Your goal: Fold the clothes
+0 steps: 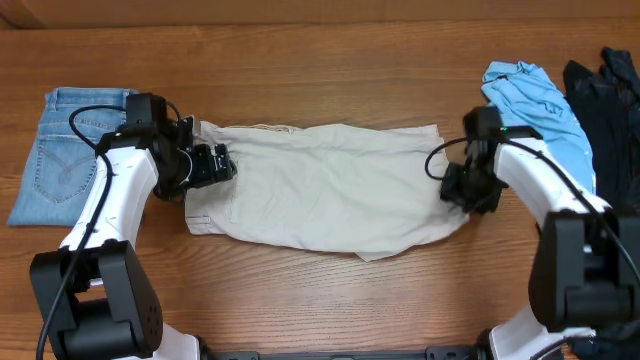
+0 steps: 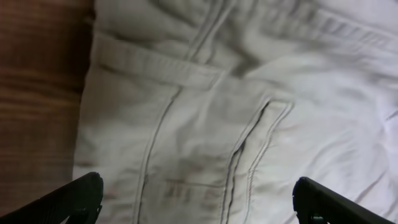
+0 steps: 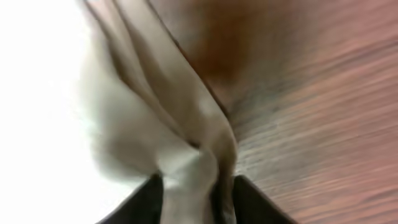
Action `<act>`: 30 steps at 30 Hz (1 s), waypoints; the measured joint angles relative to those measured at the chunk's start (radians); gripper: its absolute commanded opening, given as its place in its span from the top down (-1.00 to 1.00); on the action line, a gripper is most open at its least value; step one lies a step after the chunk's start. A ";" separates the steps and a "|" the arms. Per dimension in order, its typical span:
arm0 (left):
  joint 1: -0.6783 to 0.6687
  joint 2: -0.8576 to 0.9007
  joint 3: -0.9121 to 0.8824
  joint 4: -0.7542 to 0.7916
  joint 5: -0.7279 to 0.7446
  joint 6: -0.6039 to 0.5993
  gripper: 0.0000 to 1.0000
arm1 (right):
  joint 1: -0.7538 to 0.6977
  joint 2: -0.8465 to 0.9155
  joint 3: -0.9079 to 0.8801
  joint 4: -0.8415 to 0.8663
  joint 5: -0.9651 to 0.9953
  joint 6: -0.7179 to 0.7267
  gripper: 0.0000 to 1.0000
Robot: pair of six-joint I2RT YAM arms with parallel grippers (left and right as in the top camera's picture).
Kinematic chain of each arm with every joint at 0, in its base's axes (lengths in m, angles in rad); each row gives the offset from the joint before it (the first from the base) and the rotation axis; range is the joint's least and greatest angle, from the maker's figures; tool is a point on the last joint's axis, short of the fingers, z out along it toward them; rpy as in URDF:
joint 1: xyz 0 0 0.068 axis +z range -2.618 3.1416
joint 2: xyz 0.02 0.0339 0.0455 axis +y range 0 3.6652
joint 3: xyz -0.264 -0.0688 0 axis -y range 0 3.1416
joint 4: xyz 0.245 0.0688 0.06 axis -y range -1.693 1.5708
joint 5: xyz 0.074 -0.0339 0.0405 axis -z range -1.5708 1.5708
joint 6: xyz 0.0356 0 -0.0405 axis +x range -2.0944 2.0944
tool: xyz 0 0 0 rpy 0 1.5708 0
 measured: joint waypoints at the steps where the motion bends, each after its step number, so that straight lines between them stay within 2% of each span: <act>1: -0.001 0.000 0.000 0.017 0.014 0.018 -1.00 | 0.000 -0.031 0.024 0.006 0.007 -0.003 0.00; 4: -0.013 0.000 0.000 0.076 0.047 0.066 -1.00 | 0.000 -0.100 0.081 0.062 0.016 -0.010 0.38; 10: -0.071 0.002 0.000 0.203 0.063 0.098 -1.00 | 0.000 -0.111 0.093 0.176 -0.065 -0.115 0.63; 14: -0.100 0.009 0.000 0.238 0.065 0.109 -0.80 | 0.000 -0.085 0.093 0.203 -0.134 -0.177 0.63; 19: -0.111 0.060 0.000 0.323 0.064 0.113 -0.72 | 0.000 0.000 0.093 0.244 -0.172 -0.215 0.63; 23: -0.111 0.109 0.000 0.410 0.064 0.105 -0.95 | 0.000 0.049 0.093 0.301 -0.204 -0.239 0.63; 30: -0.113 0.230 0.000 0.542 0.065 0.039 -1.00 | 0.000 0.144 0.093 0.447 -0.221 -0.263 0.57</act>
